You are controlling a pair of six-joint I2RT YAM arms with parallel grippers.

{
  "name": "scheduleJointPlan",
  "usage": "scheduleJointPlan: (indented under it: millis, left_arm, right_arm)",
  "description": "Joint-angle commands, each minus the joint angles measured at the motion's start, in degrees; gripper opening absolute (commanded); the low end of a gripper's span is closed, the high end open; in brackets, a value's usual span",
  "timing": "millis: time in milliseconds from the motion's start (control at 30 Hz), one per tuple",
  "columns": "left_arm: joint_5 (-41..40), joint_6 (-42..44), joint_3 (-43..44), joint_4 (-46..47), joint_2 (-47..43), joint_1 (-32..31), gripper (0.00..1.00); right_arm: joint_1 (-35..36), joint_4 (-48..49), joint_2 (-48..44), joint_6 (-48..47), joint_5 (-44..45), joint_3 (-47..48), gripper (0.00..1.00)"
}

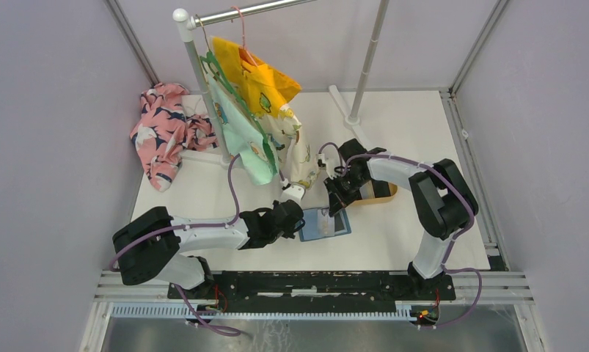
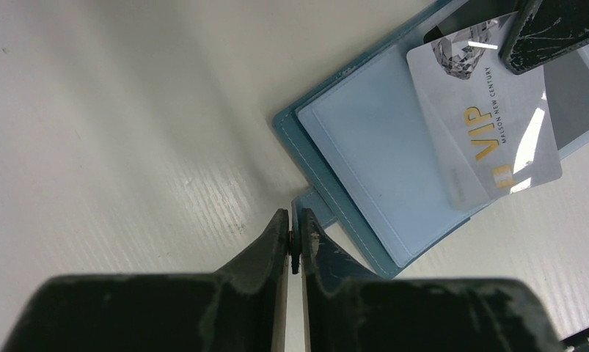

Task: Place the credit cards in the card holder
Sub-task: Insert the credit card into the card holder.

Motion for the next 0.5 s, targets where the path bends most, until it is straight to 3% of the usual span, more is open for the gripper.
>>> scheduleJointPlan:
  millis: [0,467]
  left_arm:
    - [-0.44,2.53,0.88,3.31,-1.2,0.35,0.15]
    - [1.22,2.82,1.6,3.81,0.5,0.26,0.15]
  right_arm:
    - [-0.28,-1.68,2.52,-0.96,4.51,-0.7,0.09]
    - [-0.16,-2.49,6.26,-0.51,1.54,1.62,0.1]
